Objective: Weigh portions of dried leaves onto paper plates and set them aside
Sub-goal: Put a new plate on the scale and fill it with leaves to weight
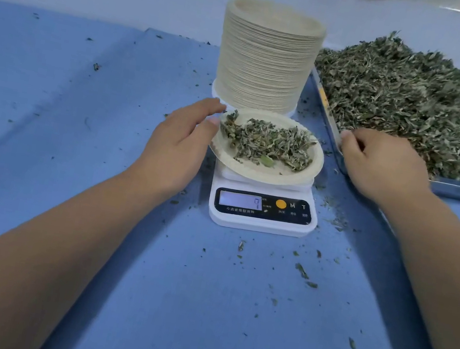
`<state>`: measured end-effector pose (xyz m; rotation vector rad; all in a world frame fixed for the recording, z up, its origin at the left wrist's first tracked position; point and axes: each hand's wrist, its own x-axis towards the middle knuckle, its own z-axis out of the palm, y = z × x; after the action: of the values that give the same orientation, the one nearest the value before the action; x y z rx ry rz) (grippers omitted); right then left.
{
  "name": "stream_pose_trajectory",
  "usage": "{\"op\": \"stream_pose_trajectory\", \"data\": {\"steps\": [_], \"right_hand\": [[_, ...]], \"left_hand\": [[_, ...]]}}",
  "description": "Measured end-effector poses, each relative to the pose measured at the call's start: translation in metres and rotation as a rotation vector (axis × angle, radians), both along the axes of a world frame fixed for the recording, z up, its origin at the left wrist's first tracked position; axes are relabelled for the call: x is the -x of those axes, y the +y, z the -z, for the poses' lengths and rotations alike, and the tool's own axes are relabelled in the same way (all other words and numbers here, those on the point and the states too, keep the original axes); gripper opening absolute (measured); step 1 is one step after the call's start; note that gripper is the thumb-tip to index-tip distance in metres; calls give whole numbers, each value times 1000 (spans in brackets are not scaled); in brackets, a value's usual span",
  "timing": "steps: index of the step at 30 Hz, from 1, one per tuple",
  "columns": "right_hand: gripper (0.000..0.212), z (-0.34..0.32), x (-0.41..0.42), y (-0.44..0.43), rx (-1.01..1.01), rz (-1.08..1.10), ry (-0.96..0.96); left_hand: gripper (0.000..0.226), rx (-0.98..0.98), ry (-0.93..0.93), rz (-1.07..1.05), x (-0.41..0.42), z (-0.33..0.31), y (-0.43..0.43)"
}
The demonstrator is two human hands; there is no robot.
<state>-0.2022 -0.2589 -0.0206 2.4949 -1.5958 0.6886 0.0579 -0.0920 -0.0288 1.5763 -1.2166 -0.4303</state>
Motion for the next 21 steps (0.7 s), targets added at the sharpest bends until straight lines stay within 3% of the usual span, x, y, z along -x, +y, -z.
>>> {"op": "stream_pose_trajectory", "data": {"steps": [3, 6, 21], "right_hand": [[61, 1, 0, 1, 1, 10, 63], [61, 1, -1, 2, 5, -4, 56], [59, 2, -3, 4, 33, -31, -6]], "left_hand": [[47, -10, -104, 40, 4, 0, 2], [45, 24, -166, 79, 7, 1, 3], [48, 57, -141, 34, 2, 5, 1]]}}
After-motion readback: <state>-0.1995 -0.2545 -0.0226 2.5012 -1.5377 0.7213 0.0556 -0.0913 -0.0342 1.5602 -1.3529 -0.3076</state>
